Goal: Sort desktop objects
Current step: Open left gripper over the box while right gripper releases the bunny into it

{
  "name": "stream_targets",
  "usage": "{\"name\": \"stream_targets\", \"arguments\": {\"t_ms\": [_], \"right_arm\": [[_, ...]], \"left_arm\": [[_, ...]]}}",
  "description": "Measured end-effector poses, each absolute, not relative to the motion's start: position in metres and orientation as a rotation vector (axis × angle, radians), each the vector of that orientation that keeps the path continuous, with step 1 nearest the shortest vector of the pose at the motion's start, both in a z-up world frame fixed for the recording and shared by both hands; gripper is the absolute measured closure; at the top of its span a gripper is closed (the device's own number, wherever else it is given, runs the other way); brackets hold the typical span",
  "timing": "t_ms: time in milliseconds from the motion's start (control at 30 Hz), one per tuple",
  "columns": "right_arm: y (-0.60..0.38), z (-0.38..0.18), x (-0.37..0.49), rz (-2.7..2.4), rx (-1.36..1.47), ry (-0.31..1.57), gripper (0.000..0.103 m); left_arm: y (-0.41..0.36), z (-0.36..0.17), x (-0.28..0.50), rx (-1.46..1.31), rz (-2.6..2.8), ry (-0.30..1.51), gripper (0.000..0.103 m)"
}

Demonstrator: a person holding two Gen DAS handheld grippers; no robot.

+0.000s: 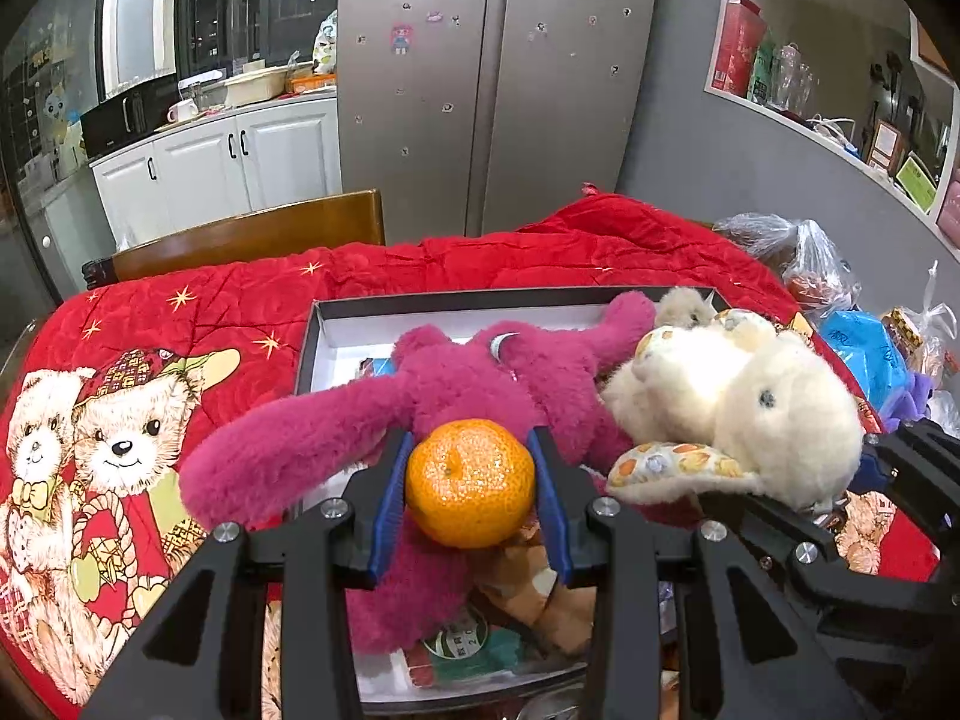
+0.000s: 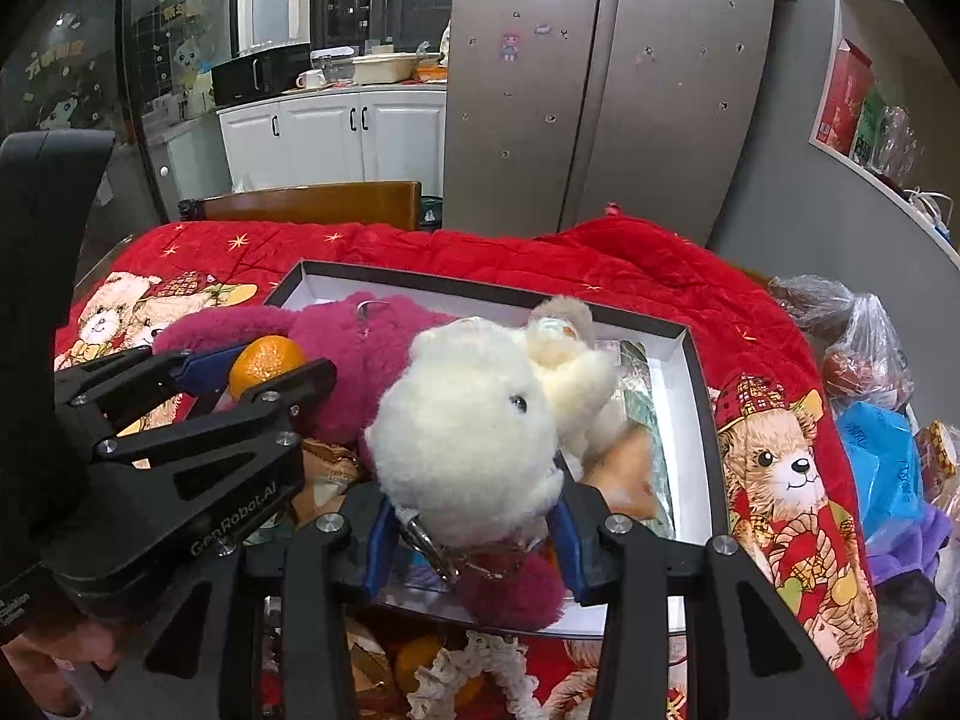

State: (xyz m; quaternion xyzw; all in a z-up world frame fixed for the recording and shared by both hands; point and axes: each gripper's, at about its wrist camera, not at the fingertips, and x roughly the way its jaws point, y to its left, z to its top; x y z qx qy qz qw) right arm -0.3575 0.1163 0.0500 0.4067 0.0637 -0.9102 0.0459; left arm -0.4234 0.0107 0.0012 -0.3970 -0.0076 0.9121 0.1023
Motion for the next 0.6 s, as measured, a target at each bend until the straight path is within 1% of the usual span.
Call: {"name": "stream_targets", "arguments": {"t_ms": [133, 233, 300, 333, 367, 433, 500, 600], "right_arm": [[0.117, 0.05, -0.357, -2.783, 1.238, 0.186, 0.059], [0.122, 0.05, -0.359, -2.806, 1.243, 0.163, 0.054], [0.125, 0.051, -0.361, -2.808, 1.238, 0.134, 0.048], [0.126, 0.051, -0.361, -2.815, 1.235, 0.131, 0.047], [0.127, 0.053, -0.361, -2.825, 1.232, 0.135, 0.045], [0.127, 0.057, -0.36, -2.843, 1.219, 0.144, 0.042], [0.13, 0.062, -0.358, -2.858, 1.198, 0.137, 0.028], [0.131, 0.07, -0.354, -2.902, 1.137, 0.17, 0.026]], "left_arm": [[0.011, 0.002, -0.423, -1.176, 2.691, -0.016, 0.063], [0.007, 0.004, -0.422, -1.173, 2.69, -0.052, 0.062], [0.005, 0.006, -0.422, -1.174, 2.696, -0.064, 0.052], [0.004, 0.007, -0.421, -1.173, 2.71, -0.059, 0.037], [0.002, 0.009, -0.421, -1.168, 2.734, -0.047, 0.026], [-0.003, 0.014, -0.418, -1.135, 2.756, -0.052, 0.02], [-0.008, 0.02, -0.417, -1.108, 2.77, -0.085, 0.018], [-0.01, 0.023, -0.416, -1.102, 2.759, -0.098, 0.018]]}}
